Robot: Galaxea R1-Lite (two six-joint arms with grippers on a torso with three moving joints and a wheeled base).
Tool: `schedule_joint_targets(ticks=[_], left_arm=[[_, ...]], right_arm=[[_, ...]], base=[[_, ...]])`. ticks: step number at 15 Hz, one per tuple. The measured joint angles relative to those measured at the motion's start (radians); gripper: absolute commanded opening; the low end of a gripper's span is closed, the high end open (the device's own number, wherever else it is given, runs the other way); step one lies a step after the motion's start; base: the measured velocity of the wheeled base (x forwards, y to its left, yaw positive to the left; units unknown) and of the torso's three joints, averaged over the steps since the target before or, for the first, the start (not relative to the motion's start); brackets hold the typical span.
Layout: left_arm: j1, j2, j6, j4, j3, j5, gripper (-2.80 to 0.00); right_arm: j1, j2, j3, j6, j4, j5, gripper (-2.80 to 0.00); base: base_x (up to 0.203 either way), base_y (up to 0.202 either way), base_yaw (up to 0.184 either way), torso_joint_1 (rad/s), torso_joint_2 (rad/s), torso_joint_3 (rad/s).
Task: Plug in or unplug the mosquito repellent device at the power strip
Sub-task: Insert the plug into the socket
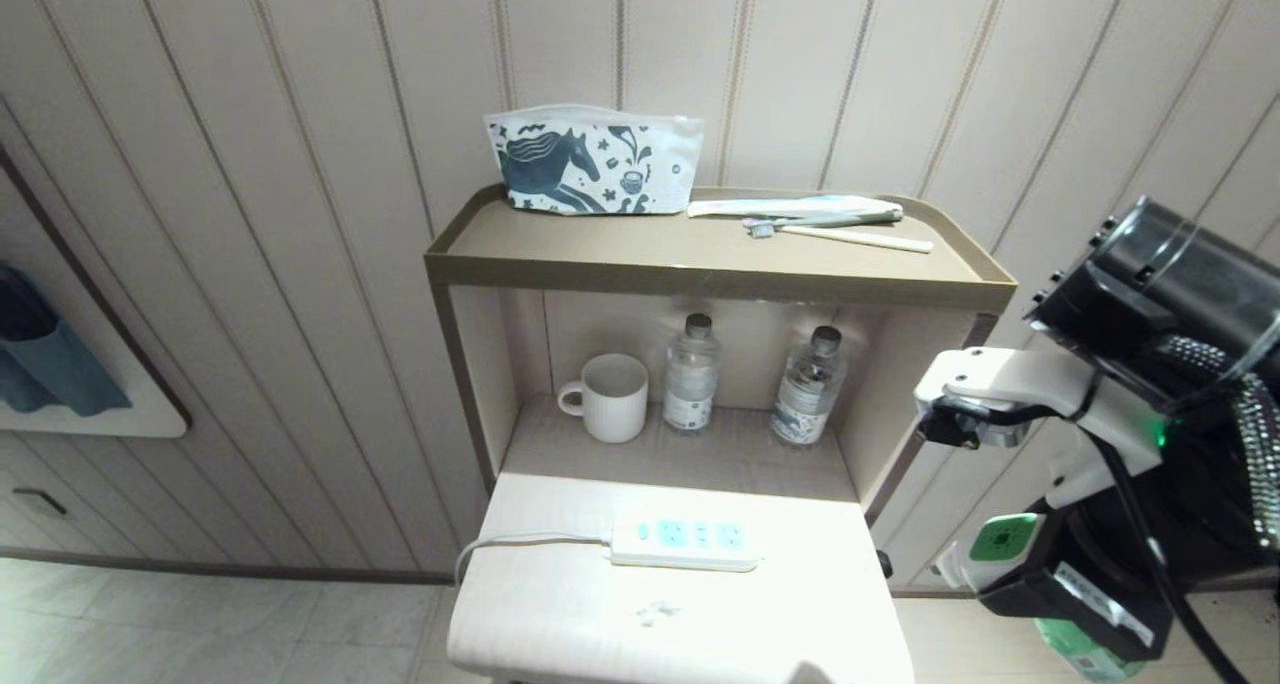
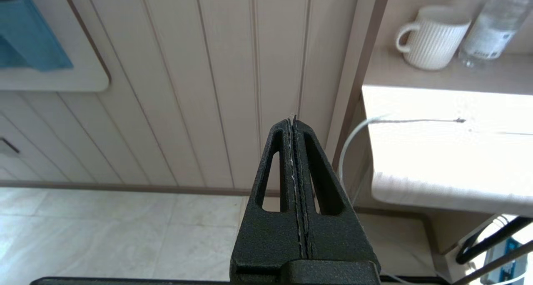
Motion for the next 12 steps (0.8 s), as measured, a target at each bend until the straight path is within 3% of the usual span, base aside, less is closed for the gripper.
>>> schedule_joint_targets(ticks=[3,12], left_arm=[[0.000,0.000,0.001,-0.001,0.000,-0.001,-2.80],[0.000,0.000,0.002,0.000,0.000,-0.002,-2.80]], right_arm=[[-0.001,0.000,0.002,0.000,0.000,0.001,-2.80],[0.000,0.008,0.002,0.003,-0.003,0.001,-2.80]], base=[[0.000,0.000,0.000,0.185,-0.38,-0.202],[0.000,0.000,0.000,0.008,-0.01,-0.006]])
